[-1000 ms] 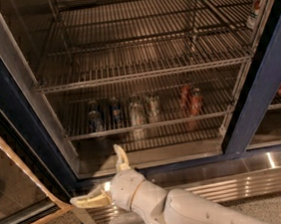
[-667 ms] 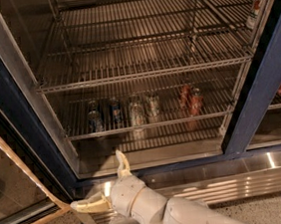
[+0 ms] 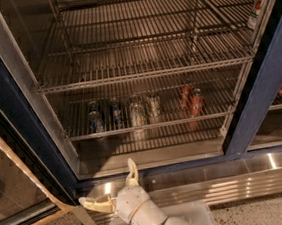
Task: Pick pepsi can from bottom shelf of fridge
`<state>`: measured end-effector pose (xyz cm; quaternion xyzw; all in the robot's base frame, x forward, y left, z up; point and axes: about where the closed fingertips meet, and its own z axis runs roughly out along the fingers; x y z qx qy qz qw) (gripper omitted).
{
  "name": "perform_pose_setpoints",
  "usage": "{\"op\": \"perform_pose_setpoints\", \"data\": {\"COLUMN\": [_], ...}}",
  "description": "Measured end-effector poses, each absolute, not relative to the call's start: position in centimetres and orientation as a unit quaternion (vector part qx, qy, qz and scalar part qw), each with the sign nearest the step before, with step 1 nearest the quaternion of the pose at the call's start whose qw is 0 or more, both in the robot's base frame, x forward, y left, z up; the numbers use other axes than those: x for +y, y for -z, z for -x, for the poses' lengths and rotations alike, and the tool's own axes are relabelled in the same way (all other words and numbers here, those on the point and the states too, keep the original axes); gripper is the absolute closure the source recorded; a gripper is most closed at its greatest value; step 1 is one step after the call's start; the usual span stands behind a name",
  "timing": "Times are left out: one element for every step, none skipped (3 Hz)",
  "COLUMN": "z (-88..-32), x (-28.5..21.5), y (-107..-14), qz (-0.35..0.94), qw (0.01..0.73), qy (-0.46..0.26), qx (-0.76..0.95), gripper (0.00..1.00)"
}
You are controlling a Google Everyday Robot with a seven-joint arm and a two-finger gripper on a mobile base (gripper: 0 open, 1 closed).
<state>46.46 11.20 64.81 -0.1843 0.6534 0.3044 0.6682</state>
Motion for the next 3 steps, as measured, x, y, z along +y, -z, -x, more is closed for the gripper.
{"op": "perform_pose_setpoints", "data": {"z": [-46.3,-46.4,-48.8], "x": [11.4,11.5,10.8], "y": [-63.9,-63.8,-64.0], "qz": [0.162,0.163,0.157], "qw": [0.674,0.672,0.683], "qy": [-0.313,-0.312,-0.288], "qx": [0.649,0.651,0.652], "gripper": [0.00,0.00,0.00]}}
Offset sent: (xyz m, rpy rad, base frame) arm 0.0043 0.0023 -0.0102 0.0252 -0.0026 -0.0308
